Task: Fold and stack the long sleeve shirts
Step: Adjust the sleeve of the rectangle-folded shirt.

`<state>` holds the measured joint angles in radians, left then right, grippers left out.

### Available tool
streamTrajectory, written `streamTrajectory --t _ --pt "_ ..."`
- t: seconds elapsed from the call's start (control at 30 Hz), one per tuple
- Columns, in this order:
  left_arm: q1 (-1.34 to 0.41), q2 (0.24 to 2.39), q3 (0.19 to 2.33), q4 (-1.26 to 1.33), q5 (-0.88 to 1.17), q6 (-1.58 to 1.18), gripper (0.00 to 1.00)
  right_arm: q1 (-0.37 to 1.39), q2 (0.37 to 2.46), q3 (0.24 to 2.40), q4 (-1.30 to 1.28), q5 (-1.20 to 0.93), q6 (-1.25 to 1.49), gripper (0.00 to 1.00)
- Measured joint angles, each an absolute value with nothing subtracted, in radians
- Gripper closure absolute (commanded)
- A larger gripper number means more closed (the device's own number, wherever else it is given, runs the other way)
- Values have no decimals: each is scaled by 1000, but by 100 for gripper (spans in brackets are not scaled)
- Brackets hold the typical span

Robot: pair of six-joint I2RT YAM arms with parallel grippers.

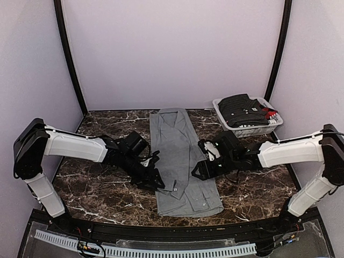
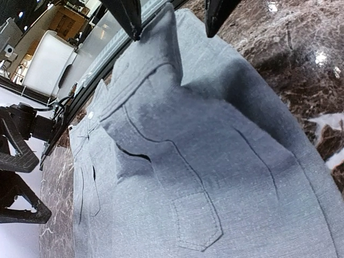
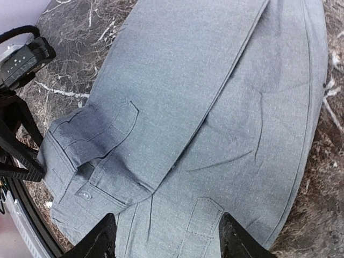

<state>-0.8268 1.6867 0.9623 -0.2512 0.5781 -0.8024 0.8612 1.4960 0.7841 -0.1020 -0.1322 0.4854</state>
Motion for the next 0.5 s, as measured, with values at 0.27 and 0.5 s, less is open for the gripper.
streamTrajectory --t 0.27,0.5 --pt "-822 1633 972 -331 538 -715 62 961 1561 902 -141 -83 416 50" --pt "-812 1573 989 -354 534 -678 48 1027 1668 1009 -174 -40 372 47"
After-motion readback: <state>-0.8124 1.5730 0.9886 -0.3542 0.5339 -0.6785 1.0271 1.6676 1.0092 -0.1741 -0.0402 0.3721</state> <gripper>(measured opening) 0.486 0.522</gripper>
